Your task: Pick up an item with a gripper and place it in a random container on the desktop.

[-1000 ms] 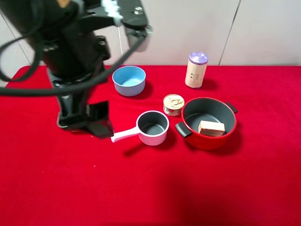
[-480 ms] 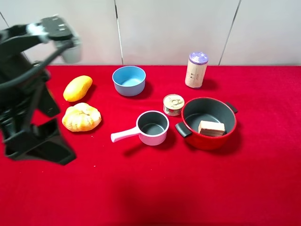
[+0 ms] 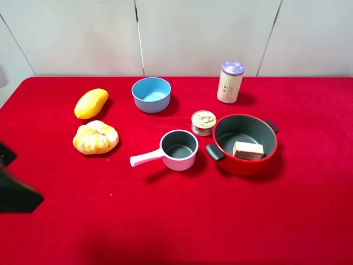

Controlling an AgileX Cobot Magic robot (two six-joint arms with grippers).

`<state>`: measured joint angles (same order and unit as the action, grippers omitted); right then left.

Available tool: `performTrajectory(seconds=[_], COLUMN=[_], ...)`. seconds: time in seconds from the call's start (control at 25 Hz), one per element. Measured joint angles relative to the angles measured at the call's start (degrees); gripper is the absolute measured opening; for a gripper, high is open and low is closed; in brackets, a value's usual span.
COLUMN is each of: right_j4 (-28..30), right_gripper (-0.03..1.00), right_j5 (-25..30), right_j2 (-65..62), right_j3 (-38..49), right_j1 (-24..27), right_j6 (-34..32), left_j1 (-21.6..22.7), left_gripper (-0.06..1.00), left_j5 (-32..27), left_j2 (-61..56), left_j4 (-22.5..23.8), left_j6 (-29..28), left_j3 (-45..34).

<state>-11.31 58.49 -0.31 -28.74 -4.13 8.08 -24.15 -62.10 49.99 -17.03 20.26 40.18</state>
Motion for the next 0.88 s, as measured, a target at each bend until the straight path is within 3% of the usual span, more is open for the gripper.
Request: performTrajectory(seconds=[0.4, 0.88], right_j4=[0.00, 0.00], right_gripper=[0.69, 0.69], right_j5=[0.00, 0.00], right_j2=[0.00, 0.00], right_j3=[0.00, 0.00], right_j1=[0.00, 0.00], right_j6=[0.00, 0.00], left_j1=[11.97, 22.96], left_gripper=[0.99, 0.99], left_j5=[-0.07, 0.00], left_j2=[-16.32, -38.19], left_j4=[-0.68, -0.60], left_j6=[-0.06, -0.06], left_j3=[-11.68, -12.02])
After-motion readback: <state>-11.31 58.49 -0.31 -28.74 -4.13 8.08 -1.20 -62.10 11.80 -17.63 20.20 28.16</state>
